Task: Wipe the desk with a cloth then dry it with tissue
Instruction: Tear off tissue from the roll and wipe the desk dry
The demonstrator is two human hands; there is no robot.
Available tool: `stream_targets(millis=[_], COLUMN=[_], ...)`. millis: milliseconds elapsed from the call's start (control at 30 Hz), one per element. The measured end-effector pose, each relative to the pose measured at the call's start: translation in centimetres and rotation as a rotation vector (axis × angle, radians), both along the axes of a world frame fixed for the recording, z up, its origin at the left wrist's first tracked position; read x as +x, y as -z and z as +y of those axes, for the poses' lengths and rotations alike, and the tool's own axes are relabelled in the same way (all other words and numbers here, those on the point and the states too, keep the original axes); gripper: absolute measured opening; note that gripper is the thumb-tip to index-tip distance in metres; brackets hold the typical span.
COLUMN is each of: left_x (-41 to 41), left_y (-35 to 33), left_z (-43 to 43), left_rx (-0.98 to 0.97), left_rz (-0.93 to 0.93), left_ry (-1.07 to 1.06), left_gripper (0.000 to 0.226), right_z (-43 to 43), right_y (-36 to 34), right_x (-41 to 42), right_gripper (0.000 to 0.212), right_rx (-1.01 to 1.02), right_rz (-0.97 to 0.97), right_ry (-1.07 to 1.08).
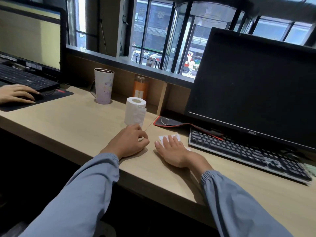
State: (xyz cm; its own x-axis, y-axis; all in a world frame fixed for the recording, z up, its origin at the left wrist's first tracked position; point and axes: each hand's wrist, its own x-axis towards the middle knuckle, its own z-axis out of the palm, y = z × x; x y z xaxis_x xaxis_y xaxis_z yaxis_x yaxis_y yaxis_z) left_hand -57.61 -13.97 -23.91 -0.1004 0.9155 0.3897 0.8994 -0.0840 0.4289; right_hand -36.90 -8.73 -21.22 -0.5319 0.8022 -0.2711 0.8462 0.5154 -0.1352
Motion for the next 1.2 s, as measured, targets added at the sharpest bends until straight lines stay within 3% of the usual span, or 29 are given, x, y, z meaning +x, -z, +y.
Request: stream_targets(millis=[233, 400, 600, 767, 1033, 1200], left_x=[-0.1, -0.1, -0.1, -0.2, -0.2, -0.2], left_y=[0.0, 0.0, -0.1, -0.1, -0.2, -0.2], left_z=[0.0, 0.0, 0.0, -0.1, -0.4, -0.6], left_rx=[0.005, -0.001, 0.014, 0.028, 0.033, 0.035], left_rz=[-0.017, 0.005, -0.045, -0.029, -0.025, -0.015], left_ry=[-0.002, -0.001, 0.018, 0.012, 0.024, 0.032], left_gripper=[0.028, 0.029, 0.026, 0.026, 0.026, 0.027], right_z=[-1.9, -1.4, -6.8, -4.7, -4.4, -2.5], right_y=[-0.3, -0.3, -0.5, -0.9, -0.4, -2.3], right_x=[1.2, -0.4, 2.8, 1.2, 3.1, 2.9], right_gripper=[0.078, 0.087, 0.087, 0.076, 0.077, 0.063], right_rx=[-0.039, -0.01, -0.088, -0.08, -0.077, -0.043], right_rz=[-0.01, 0.003, -0.032, 0.013, 0.007, 0.009], right_ry=[-0.165, -0.107, -0.234, -0.167, -0.143, 0.006])
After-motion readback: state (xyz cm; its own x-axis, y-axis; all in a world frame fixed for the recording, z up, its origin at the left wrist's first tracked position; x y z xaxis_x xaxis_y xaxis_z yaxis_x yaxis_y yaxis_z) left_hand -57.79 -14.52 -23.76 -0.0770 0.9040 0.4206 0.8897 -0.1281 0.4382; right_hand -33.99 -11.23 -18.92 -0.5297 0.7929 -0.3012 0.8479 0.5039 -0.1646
